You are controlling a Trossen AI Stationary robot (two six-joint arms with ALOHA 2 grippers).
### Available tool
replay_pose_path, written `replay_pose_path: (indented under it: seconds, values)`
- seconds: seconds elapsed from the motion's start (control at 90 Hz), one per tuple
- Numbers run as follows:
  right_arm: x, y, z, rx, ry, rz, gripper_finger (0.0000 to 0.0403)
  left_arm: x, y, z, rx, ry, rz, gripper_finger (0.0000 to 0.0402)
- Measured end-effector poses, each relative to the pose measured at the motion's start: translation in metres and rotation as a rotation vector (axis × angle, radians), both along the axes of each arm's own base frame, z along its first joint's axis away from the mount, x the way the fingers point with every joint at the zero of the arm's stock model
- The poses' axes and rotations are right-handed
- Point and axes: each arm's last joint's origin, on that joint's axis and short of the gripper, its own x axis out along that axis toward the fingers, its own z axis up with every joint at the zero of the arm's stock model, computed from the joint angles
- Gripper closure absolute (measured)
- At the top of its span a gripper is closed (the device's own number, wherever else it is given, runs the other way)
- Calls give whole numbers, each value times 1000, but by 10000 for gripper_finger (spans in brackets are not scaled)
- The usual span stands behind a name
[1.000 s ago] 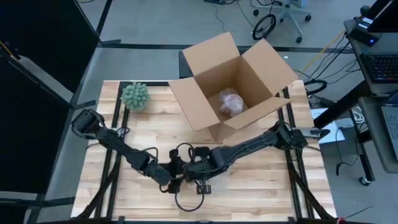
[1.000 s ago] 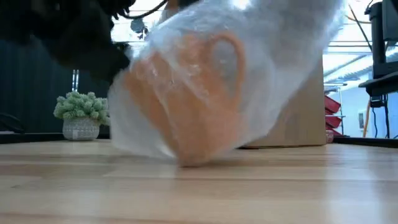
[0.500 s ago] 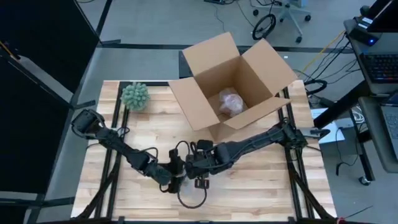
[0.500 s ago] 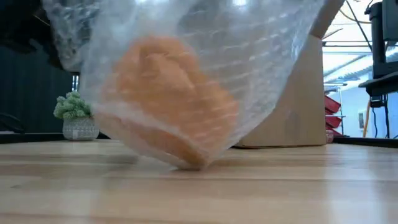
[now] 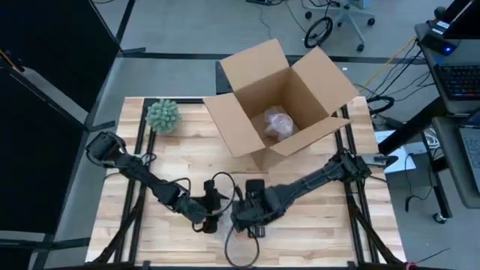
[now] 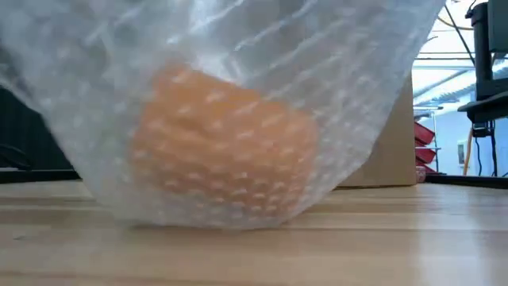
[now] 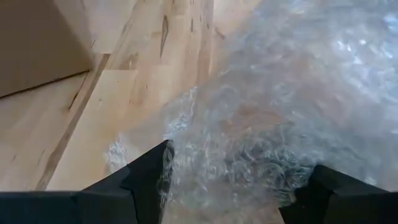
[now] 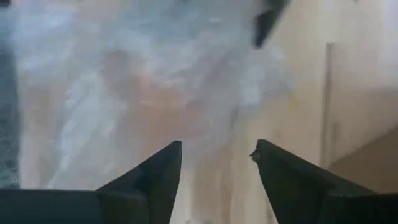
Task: Wrap mug
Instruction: Wrap the orange mug with bubble wrap
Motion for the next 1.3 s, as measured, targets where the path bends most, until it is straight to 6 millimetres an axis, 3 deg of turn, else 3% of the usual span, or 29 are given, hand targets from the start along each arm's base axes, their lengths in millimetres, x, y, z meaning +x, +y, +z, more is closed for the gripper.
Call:
replay_pose_path:
  seconds: [0.278,0.578,0.778,0.878,0.989,1.1,1.3]
  values:
    - [-2,20,-61,36,-66,-32,209,0,0,0,-22,0,5,173]
    - [-2,15,-93,23,-145,-46,208,1,-2,1,-78,13,-9,173]
    - [1,9,-103,7,-187,-21,208,13,-9,21,-103,-34,-11,173]
    - [6,0,-127,-21,-206,-47,208,18,-4,26,-75,-2,20,173]
    - [10,-4,-124,31,-267,-46,209,25,-1,36,-88,5,19,173]
    - [8,-11,-134,25,-232,-58,209,25,2,32,-76,60,21,173]
    - [2,-14,-117,14,-180,-41,209,23,2,29,-84,102,20,173]
